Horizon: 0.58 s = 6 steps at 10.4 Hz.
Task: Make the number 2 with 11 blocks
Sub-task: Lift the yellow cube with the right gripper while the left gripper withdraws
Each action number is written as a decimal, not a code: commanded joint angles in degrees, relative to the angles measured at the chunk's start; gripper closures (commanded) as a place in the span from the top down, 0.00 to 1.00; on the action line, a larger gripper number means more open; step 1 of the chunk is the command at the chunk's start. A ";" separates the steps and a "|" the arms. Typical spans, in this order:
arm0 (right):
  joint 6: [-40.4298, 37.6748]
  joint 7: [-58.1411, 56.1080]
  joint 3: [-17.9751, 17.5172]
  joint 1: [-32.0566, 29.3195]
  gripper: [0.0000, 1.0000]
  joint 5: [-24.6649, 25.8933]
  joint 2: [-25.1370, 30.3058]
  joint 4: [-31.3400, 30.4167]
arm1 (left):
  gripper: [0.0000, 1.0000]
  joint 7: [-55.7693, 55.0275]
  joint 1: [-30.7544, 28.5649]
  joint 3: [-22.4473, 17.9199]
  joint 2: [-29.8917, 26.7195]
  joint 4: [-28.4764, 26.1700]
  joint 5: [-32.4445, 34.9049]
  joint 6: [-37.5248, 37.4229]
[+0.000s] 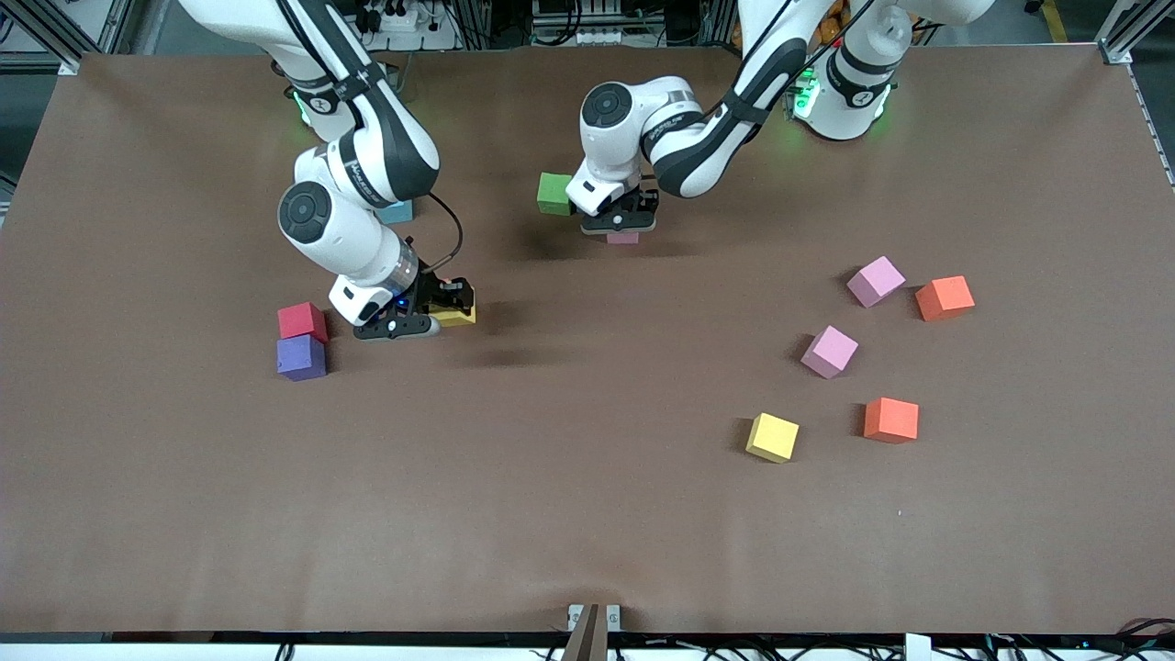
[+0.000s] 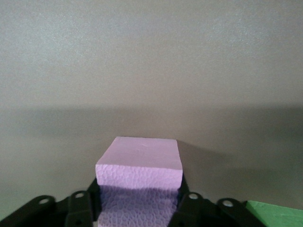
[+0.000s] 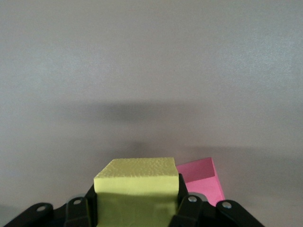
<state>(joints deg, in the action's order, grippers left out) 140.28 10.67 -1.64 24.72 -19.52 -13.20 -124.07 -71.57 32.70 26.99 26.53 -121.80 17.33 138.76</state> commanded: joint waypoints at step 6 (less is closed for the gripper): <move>-1.06 3.12 0.24 0.59 0.60 -0.52 2.56 -1.26 | 1.00 -3.30 -2.36 0.87 -3.23 0.07 1.04 -2.51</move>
<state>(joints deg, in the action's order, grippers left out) 140.00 11.26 -1.50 24.72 -19.52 -13.07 -124.07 -72.60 32.00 26.98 26.11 -121.60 17.33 138.50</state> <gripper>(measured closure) 0.392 0.000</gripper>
